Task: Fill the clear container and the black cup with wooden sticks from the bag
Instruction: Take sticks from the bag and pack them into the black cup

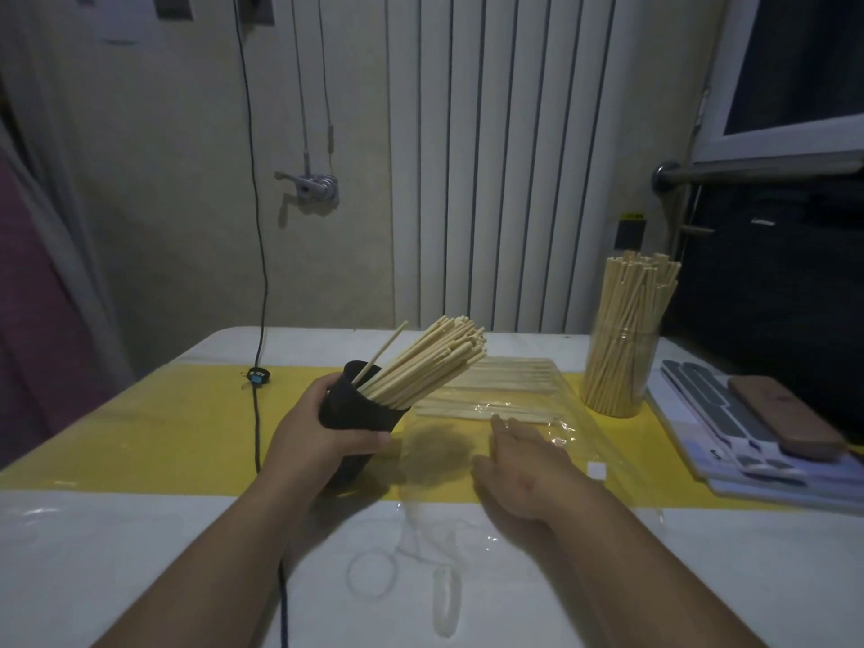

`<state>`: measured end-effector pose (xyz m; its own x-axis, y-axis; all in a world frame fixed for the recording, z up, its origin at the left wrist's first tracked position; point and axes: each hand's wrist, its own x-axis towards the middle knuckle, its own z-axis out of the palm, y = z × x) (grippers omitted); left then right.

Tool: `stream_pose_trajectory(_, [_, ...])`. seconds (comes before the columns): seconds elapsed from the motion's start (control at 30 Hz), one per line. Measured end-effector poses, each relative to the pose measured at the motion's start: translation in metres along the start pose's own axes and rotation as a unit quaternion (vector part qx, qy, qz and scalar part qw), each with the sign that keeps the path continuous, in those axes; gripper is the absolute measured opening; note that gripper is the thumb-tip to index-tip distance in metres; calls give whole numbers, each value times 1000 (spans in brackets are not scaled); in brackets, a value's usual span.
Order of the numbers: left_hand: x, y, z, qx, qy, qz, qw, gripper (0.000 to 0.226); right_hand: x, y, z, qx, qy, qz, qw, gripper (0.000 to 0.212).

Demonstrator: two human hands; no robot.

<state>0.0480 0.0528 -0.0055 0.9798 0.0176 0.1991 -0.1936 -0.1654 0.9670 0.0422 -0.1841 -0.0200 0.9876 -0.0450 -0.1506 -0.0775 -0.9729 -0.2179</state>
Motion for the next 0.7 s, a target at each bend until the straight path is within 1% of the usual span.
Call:
stream_pose_trajectory(0.07, [0,0,0,2,1,1,1000,71,7,-1,2,-9,9,8,1000,69])
stream_pose_trajectory(0.17, [0,1,1,4,0,1,1000,71,21,-13,5,-58,10,-16,998,66])
stream_pose_trajectory(0.23, [0,0,0,2,-2,-2,1000,71,32,-21,5,-95,39,-38,994,68])
stream_pose_trajectory(0.27, [1,0,0,1,-3,-3,1000,71,38,-23,3,-99,63,-39,992,66])
stream_pose_trajectory(0.33, [1,0,-1,1,-2,-4,1000,68,47,-26,-2,-99,93,-23,991,55])
stream_pose_trajectory(0.47, [3,-1,0,3,1,-4,1000,69,59,-30,-5,-105,90,28,990,39])
stream_pose_trajectory(0.7, [6,-5,-1,0,1,-6,1000,67,69,-25,-1,-103,113,40,987,35])
